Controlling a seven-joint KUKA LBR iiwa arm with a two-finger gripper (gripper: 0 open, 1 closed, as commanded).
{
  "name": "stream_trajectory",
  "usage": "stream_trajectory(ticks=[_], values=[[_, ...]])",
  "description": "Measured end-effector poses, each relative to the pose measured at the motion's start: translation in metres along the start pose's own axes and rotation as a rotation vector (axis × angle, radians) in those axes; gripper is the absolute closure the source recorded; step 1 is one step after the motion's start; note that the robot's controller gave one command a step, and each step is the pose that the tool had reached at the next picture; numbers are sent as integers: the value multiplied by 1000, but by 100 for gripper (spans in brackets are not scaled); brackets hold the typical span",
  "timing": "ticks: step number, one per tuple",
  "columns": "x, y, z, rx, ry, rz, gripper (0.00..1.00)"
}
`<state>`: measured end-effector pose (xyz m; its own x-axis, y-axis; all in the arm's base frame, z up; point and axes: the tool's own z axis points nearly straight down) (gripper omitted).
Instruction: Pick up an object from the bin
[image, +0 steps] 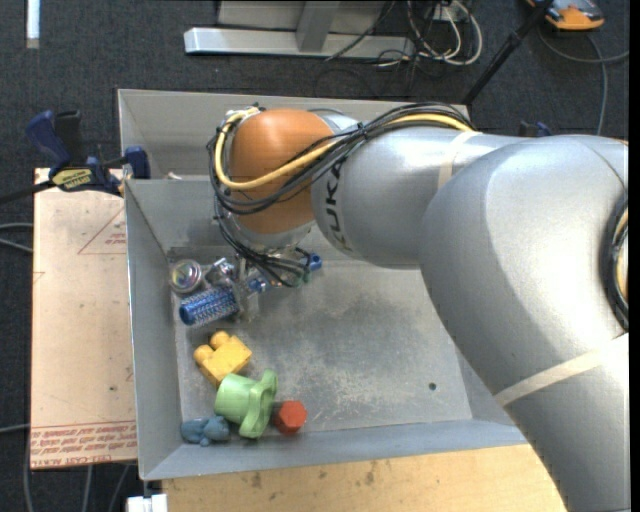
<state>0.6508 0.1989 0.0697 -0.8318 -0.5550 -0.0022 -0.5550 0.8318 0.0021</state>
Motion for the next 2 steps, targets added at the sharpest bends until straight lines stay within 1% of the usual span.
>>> stream_trajectory(ticks=[1, 2], values=[[14, 11, -127, 2, -7, 57, 100], [12, 48, -226, 4, -7, -487, 100]])
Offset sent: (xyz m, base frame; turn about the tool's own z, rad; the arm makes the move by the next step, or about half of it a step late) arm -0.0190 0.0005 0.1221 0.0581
